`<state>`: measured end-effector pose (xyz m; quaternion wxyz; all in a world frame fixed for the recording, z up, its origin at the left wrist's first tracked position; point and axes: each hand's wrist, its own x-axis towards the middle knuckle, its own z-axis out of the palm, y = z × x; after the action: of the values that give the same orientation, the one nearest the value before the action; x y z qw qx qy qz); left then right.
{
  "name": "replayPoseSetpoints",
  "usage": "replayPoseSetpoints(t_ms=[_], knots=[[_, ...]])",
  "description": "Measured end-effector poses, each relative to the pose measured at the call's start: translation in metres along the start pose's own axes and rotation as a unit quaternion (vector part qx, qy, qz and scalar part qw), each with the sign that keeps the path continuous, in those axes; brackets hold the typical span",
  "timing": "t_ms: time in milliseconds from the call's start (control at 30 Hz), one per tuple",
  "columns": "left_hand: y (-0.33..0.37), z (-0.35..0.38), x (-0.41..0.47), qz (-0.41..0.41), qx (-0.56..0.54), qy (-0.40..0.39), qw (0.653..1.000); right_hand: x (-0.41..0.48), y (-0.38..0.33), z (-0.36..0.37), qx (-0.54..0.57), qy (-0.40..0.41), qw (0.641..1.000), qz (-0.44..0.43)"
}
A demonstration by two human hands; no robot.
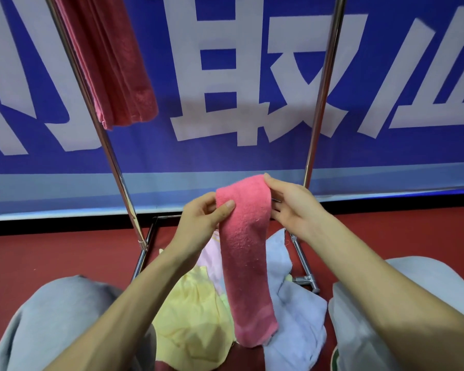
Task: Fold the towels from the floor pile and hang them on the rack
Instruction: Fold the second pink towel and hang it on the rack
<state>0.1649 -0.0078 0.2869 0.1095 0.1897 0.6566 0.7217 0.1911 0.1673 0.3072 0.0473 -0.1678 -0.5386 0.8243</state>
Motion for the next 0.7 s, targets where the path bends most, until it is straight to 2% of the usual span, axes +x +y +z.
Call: replayPoseSetpoints(t_ms=[167,300,400,533,633,700], knots=[[0.014,-0.011,0.003,-0.020,-0.050,0.023,0.998,-0.003,0.021,0.014,0.018,-0.090,0.991,0.096],[0.022,-0.023,0.007,-0.047,-0.057,0.064,0.995,-0.001,0.032,0.018,-0.078,-0.141,0.982,0.098],[0.024,-0.033,0.010,-0.066,-0.065,0.108,0.990,0.000,0.035,0.021,-0.101,-0.149,0.981,0.068],[0.024,-0.039,0.010,-0.108,-0.102,0.161,0.976,-0.002,0.037,0.023,-0.177,-0.183,0.967,-0.017],[0.024,-0.044,0.010,-0.126,-0.155,0.184,0.962,-0.003,0.036,0.031,-0.194,-0.119,0.969,-0.097],[0.024,-0.047,0.009,-0.112,-0.160,0.147,0.970,-0.002,0.035,0.036,-0.204,-0.046,0.965,-0.159]])
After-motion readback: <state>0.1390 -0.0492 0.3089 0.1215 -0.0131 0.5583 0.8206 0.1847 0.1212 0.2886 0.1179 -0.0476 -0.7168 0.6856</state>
